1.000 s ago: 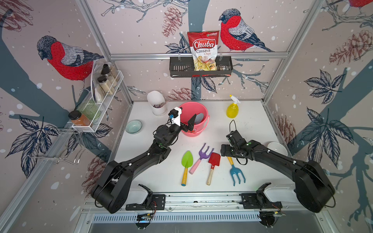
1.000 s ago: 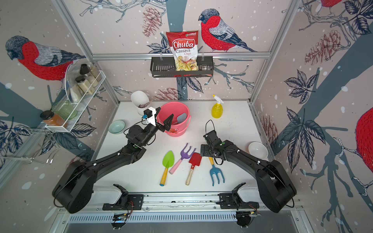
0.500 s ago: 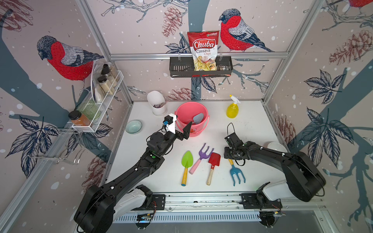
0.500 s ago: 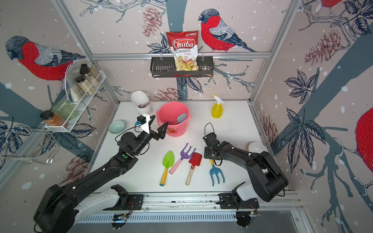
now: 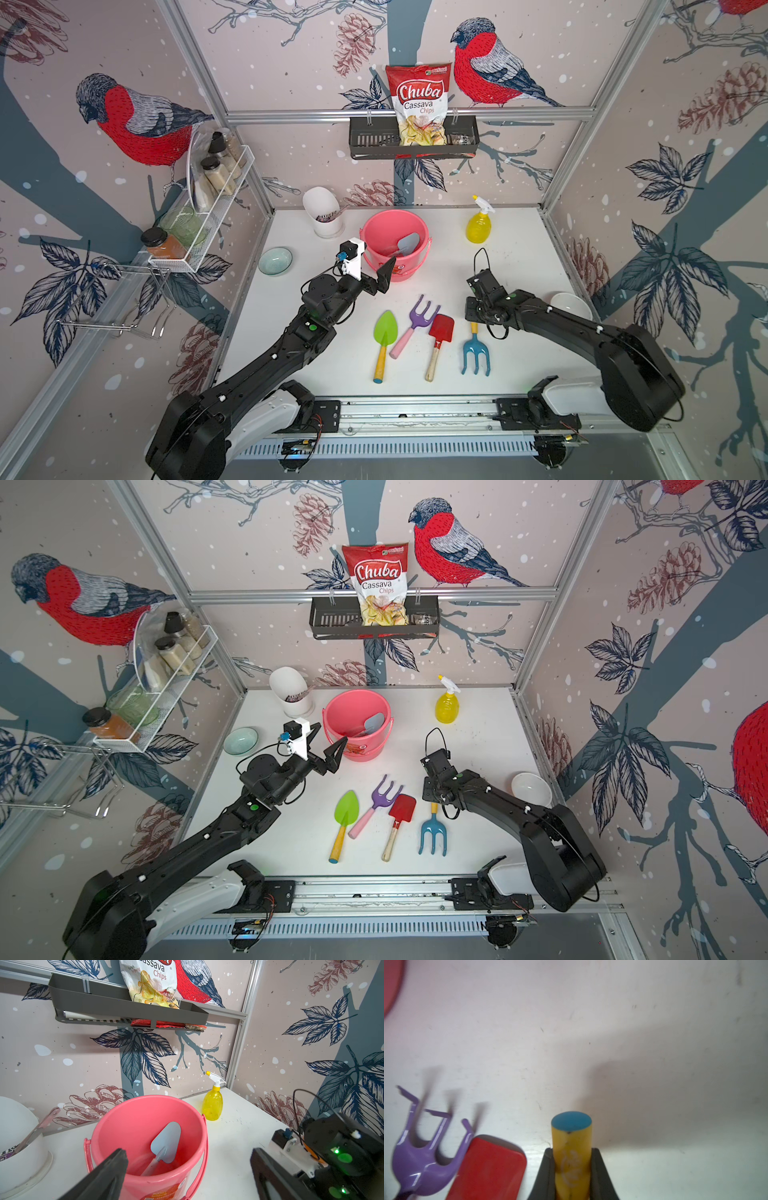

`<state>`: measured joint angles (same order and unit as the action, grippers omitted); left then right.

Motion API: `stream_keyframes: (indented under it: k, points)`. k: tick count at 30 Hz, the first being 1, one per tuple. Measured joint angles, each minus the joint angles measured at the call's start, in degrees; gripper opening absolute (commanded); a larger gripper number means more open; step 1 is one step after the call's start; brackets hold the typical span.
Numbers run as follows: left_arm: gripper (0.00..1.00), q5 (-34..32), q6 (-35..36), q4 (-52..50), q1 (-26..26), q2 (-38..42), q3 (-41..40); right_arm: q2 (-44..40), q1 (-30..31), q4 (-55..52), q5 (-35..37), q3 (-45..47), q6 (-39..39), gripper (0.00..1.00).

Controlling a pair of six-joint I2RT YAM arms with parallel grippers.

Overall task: Organize the gardening tools
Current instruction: Pick up the gardening tool from the center of the board.

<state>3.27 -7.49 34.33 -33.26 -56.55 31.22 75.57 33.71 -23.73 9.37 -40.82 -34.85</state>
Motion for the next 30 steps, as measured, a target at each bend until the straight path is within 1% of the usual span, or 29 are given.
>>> stream_keyframes:
  k: [5, 8, 10, 15, 21, 24, 30]
  points:
    - [0.93, 4.5, -1.4, -3.2, -0.3, 1.2, 1.1, -7.1, 0.2, -3.0, 2.6, -5.5, -1.4, 0.00]
    - [0.91, 9.1, -2.4, -5.1, -0.4, 1.2, 1.9, -9.6, 1.4, -4.5, 4.5, -10.3, -1.9, 0.00]
    - [0.89, 13.3, -2.8, -6.8, -0.7, 1.0, 2.8, -10.0, 3.2, -4.8, 5.8, -13.9, -2.6, 0.00]
    - [0.87, 22.5, -2.8, -12.4, -1.6, 0.1, 6.4, -7.7, 9.3, -5.3, 10.5, -23.5, -2.5, 0.00]
    - [0.82, 30.1, -1.9, -18.2, -2.1, -0.5, 9.2, -2.3, 14.8, -3.4, 15.5, -31.5, -2.5, 0.00]
    - [0.80, 32.4, -1.4, -20.9, -2.6, -1.4, 10.3, 0.3, 17.4, -1.6, 17.4, -33.9, -2.4, 0.00]
    - [0.77, 34.2, -0.9, -25.1, -4.1, -2.8, 10.9, 3.4, 20.8, 3.4, 20.6, -37.6, -2.1, 0.00]
